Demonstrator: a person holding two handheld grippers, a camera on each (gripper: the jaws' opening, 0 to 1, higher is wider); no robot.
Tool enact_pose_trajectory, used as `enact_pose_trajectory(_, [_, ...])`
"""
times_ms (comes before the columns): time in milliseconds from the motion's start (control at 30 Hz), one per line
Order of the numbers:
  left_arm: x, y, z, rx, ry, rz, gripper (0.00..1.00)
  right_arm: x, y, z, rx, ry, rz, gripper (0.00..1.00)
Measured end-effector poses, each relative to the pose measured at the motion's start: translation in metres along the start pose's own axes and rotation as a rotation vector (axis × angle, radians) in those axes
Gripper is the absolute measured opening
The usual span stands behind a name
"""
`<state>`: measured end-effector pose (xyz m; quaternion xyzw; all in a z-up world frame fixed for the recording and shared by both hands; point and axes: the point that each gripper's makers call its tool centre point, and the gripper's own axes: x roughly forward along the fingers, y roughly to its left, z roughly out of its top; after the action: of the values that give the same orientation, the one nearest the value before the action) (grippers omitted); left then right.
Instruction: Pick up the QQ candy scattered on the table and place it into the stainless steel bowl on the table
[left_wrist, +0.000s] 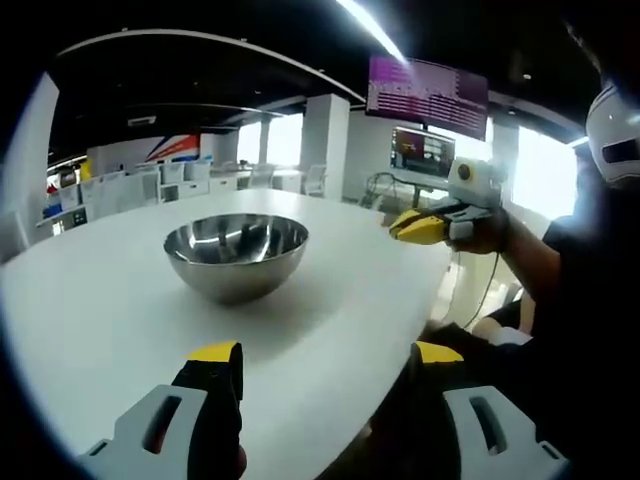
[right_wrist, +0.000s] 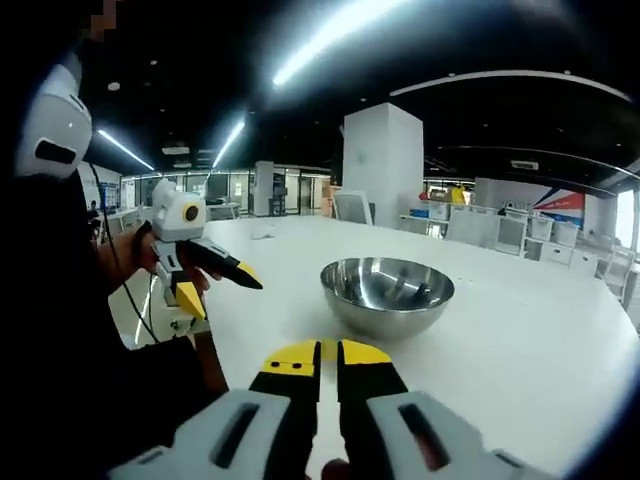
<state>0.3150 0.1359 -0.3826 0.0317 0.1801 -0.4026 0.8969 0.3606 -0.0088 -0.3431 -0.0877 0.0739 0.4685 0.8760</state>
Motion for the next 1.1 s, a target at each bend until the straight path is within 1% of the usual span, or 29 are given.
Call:
enact_pose_trajectory(33, [0.0,0.0,-0.001,0.001,0.002,-0.001,0.68,0.004,-0.006,0.006,-0.031,0.007,-0.001,0.08])
enact_pose_trajectory(100, [0.001,-0.002,-0.001,-0.002,-0.001,-0.007,0.68,0.012,-0.019,0.017,-0.059,0.013,-0.001,0.08])
enact_pose_trajectory(133, [0.001,-0.002,-0.002,-0.005,-0.003,-0.008,0.68,0.014,-0.022,0.019,-0.062,0.013,-0.002,0.08])
enact_pose_trajectory(200, [0.002,-0.004,-0.004,-0.007,-0.003,-0.011,0.68,0.025,-0.036,0.029,-0.071,0.014,0.002,0.08])
enact_pose_trajectory(300, [0.001,-0.005,-0.006,-0.011,-0.003,-0.018,0.68,0.045,-0.053,0.04,-0.079,0.026,0.012,0.08])
enact_pose_trajectory(433, [-0.002,-0.002,-0.007,-0.014,-0.002,-0.012,0.68,0.07,-0.063,0.045,-0.101,0.048,0.033,0.07])
enact_pose_trajectory(467, [-0.004,-0.001,-0.007,-0.015,-0.003,-0.009,0.68,0.078,-0.064,0.045,-0.113,0.065,0.041,0.07])
enact_pose_trajectory(567, [-0.006,0.002,-0.006,-0.016,-0.007,-0.002,0.68,0.096,-0.064,0.047,-0.131,0.089,0.062,0.07])
enact_pose_trajectory(700, [-0.007,0.003,-0.008,-0.021,-0.01,-0.001,0.68,0.117,-0.063,0.044,-0.17,0.136,0.091,0.07])
enact_pose_trajectory(800, [-0.006,0.002,-0.01,-0.025,-0.011,-0.008,0.68,0.131,-0.064,0.032,-0.204,0.211,0.103,0.07])
enact_pose_trajectory(967, [-0.009,0.006,-0.013,-0.031,-0.01,-0.006,0.68,0.143,-0.062,0.018,-0.231,0.287,0.131,0.08])
enact_pose_trajectory(1033, [-0.01,0.008,-0.013,-0.033,-0.01,-0.001,0.68,0.141,-0.055,0.015,-0.233,0.307,0.128,0.08])
enact_pose_trajectory(1100, [-0.01,0.009,-0.012,-0.033,-0.012,0.001,0.68,0.141,-0.054,0.01,-0.237,0.323,0.126,0.08])
